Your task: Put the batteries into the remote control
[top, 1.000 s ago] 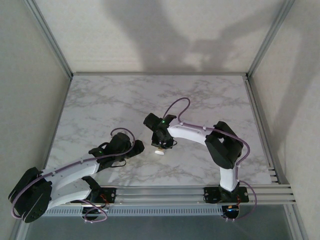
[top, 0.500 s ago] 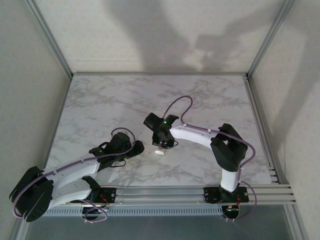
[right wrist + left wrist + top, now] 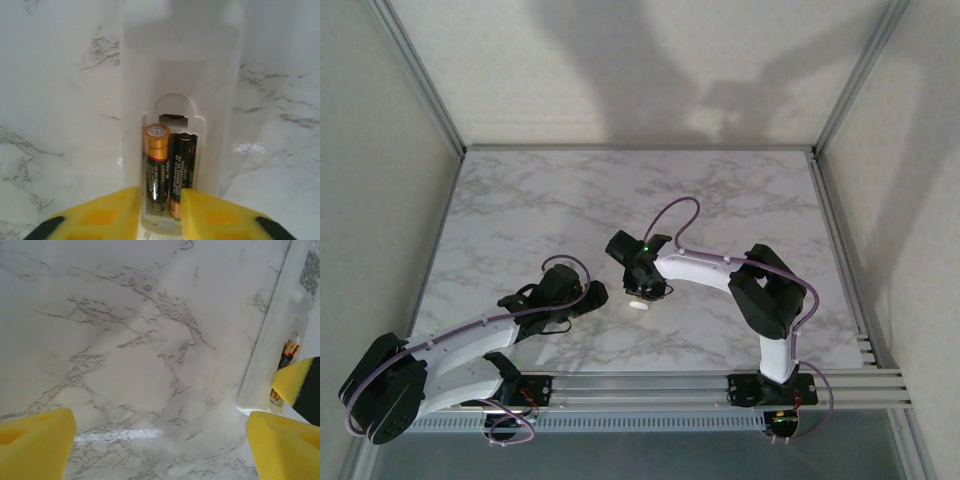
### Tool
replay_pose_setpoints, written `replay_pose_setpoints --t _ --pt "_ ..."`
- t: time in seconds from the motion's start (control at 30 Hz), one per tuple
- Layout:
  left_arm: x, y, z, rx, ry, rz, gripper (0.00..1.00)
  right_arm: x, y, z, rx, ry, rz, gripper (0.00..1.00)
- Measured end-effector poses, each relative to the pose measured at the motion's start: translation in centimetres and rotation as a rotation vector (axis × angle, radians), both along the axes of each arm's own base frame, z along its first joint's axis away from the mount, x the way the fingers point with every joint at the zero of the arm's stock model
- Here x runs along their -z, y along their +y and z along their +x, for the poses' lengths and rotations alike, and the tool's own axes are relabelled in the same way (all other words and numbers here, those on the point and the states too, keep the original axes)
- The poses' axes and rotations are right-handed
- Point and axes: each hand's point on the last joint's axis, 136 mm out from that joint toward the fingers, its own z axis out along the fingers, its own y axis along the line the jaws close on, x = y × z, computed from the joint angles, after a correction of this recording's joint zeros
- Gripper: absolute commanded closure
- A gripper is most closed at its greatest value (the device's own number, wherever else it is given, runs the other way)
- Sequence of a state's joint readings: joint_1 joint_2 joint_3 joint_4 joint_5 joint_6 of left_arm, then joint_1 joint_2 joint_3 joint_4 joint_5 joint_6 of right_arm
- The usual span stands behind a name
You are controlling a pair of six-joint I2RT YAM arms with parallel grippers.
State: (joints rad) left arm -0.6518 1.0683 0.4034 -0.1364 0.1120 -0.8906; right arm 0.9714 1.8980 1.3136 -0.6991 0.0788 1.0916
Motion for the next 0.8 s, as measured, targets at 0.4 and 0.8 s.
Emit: replay_pose_setpoints --t 0.4,0.8 --pt "-0.1 -0.3 -0.1 0.019 0.003 -0.010 0.23 -2.2 0.2 0.1 -0.145 -0.053 0.017 0.54" --pt "0.2 -0.9 -0.5 0.010 0.025 -0.041 0.34 -3.5 -0.3 -0.2 -0.631 -0.141 -0.060 0.23"
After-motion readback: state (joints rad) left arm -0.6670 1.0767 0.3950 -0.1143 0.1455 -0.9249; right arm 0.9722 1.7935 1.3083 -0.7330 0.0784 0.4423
